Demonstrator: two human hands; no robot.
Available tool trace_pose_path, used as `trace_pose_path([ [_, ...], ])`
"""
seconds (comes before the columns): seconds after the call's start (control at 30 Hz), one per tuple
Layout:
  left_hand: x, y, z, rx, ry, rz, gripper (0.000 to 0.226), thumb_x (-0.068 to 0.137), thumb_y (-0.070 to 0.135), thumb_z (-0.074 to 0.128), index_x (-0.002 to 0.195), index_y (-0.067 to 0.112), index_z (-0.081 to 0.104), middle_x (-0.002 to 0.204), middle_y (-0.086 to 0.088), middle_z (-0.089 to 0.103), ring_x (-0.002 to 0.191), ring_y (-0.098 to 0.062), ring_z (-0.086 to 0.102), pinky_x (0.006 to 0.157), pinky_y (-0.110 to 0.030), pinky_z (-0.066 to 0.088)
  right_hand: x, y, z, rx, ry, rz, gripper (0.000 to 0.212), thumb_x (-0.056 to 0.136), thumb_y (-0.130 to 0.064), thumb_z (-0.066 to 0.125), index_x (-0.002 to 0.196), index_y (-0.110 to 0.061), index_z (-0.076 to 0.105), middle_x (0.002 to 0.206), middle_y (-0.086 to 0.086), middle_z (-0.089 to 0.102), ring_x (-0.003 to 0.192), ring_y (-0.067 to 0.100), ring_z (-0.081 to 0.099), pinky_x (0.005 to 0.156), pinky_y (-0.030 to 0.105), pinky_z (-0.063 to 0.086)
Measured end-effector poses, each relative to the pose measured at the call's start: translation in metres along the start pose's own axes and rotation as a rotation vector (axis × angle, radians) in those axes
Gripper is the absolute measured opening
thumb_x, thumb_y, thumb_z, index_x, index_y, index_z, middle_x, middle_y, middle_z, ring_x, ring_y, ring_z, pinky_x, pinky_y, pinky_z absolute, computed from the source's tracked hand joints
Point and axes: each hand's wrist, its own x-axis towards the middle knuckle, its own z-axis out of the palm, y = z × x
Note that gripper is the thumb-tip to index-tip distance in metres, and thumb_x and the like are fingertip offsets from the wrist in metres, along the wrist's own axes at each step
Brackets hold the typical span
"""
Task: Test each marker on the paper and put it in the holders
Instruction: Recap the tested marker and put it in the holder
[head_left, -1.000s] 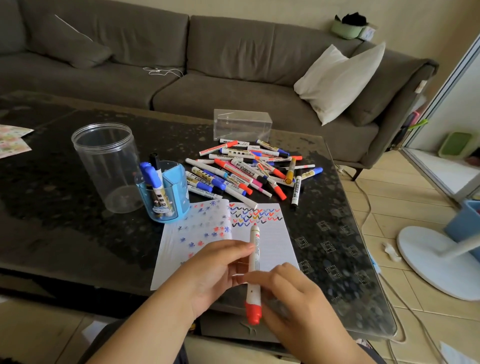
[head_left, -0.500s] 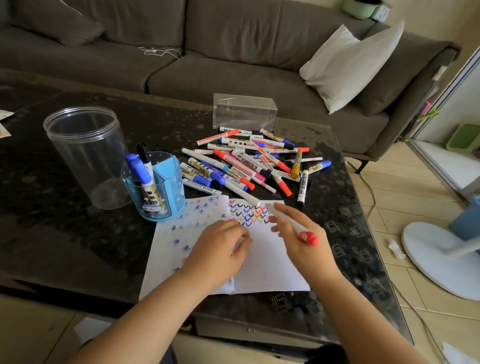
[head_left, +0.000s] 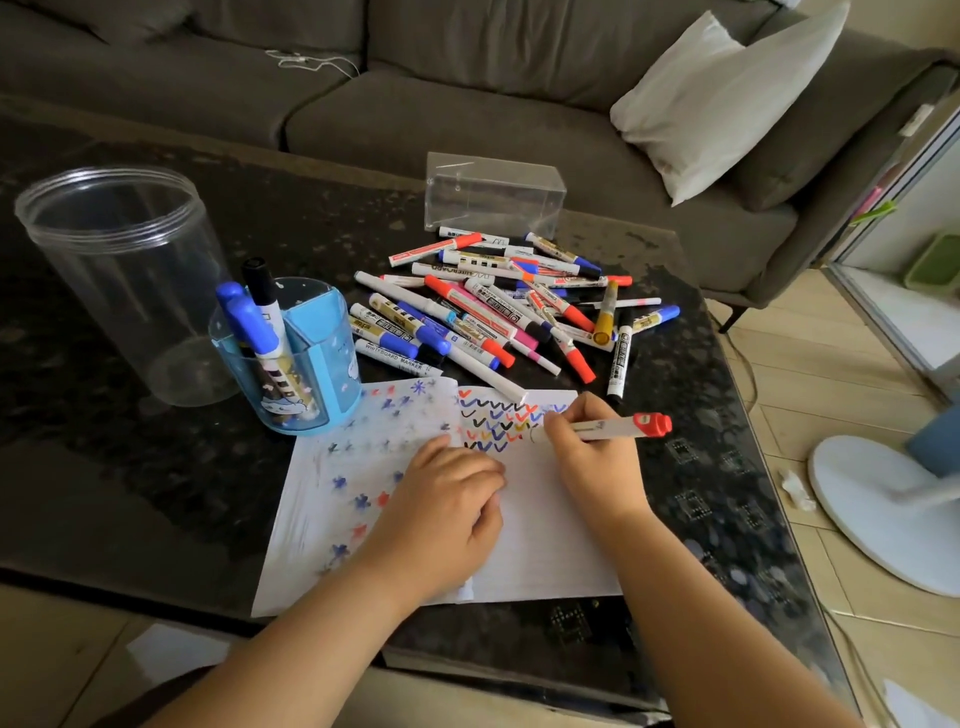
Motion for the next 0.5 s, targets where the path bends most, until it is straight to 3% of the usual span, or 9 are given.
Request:
trace_pose_path([
  [0.1,0.0001,-0.0008,0.0013,-0.002,-0.004,-0.013,0.031,0.079,0.020,0.044,0.085,0.013,0.074,0.091,0.004,0.072,0.085,-0.012,0.065,0.098,-0.027,0.032,-0.0005,0.0006,0.0001,0.005,0.006,0.012,0.034,0.085,-0.016,0.067,0.061,-0.013,0.043,0.056,-0.005,0.043,0.048,0.002,0.037,0.048,0.016,0.033],
  [0.5,-0.0025,-0.0002,0.0008,0.013,-0.045,-0.043,0.034,0.081,0.022,0.041,0.090,0.016,0.073,0.095,0.006,0.071,0.091,-0.009,0.064,0.103,-0.026,0.027,-0.0002,-0.0001,0.0032,-0.076,-0.092,0.009,0.032,0.087,-0.016,0.065,0.064,-0.010,0.043,0.054,-0.004,0.040,0.043,0.003,0.033,0.043,0.014,0.028],
])
